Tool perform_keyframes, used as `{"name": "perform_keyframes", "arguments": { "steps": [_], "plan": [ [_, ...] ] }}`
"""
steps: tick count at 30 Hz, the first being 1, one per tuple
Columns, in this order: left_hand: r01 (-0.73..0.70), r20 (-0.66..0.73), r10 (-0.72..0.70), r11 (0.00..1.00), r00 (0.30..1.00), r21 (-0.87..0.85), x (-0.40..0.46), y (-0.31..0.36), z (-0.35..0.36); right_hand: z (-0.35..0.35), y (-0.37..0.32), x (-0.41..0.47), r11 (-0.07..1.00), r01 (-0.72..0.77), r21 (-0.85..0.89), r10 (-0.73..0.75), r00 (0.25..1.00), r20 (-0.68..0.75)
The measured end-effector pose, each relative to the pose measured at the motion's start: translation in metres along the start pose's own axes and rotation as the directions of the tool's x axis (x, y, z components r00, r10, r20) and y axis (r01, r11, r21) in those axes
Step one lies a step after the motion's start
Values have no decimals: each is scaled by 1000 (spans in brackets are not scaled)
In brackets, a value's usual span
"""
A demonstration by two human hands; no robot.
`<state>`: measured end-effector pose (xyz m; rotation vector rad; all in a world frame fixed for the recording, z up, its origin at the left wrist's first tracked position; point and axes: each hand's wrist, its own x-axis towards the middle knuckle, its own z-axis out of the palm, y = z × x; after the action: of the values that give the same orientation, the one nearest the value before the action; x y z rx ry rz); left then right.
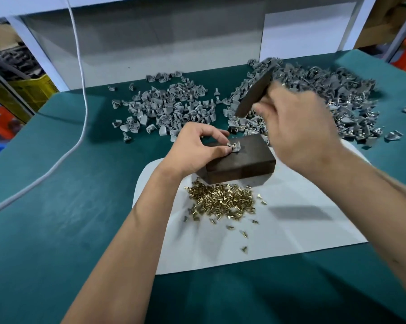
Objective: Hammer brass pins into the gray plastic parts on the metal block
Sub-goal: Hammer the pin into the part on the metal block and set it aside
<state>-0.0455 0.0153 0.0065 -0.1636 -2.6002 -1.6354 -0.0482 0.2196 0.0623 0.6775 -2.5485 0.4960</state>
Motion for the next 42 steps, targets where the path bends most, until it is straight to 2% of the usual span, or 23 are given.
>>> {"name": "perform_keyframes", "arguments": {
  "steps": [2, 3, 7, 9, 12, 16, 19, 22, 25, 29, 32, 34, 36, 38, 40, 42],
  "plan": [
    [-13, 7, 13, 1000, 1000, -8, -1, 1, 0, 12, 0, -8, 998, -5, -68, 17, 982, 187],
    [-20, 8, 20, 1000, 1000, -8, -1, 1, 0, 14, 2, -10, 997, -23, -71, 39, 971, 237],
    [-1, -9, 1, 1000, 1000, 0, -2, 3, 2, 9, 19, -8, 997, 55, -55, -46, 986, 162],
    [12, -8, -12, 1000, 1000, -15, -2, 4, 4, 3, 31, -12, 999, -13, 47, 5, 988, 152],
    [25, -5, -26, 997, 1000, -71, -3, 7, 6, -10, 56, -20, 974, -128, 184, 85, 971, 224],
    [27, -14, -29, 989, 999, -143, -5, 12, 8, -17, 80, -35, 993, -52, 105, 19, 957, 289],
    [18, -11, -20, 990, 1000, -138, -5, 12, 10, -11, 83, -41, 998, -65, 8, 56, 906, 420],
    [11, -10, -12, 992, 1000, -126, -5, 10, 11, -10, 83, -38, 996, -86, 22, 65, 872, 485],
    [-8, -12, 7, 994, 1000, -105, -4, 10, 11, -15, 79, -29, 996, -58, 69, 22, 900, 435],
    [-48, 1, 49, 994, 999, -102, -3, 9, 13, -2, 50, -18, 987, 42, 155, -81, 964, 252],
    [-71, 17, 73, 992, 997, -101, -3, 10, 15, 15, 28, -15, 966, 157, 206, -203, 953, 227],
    [-78, 0, 78, 992, 997, -98, -2, 10, 14, 22, 26, -16, 960, 177, 217, -218, 959, 183],
    [-66, -99, 56, 993, 994, -102, 1, 4, 10, 27, 29, -17, 969, 138, 203, -168, 976, 138],
    [-25, -260, 16, 999, 965, -32, 7, -7, 2, 32, 34, -20, 979, 53, 197, -75, 991, 107],
    [29, -381, 37, 985, 924, 167, 12, -21, -8, 37, 42, -22, 980, -27, 197, 10, 996, 86],
    [53, -379, 95, 930, 921, 363, 13, -32, -16, 41, 51, -23, 975, -105, 195, 92, 993, 74]
  ]
}}
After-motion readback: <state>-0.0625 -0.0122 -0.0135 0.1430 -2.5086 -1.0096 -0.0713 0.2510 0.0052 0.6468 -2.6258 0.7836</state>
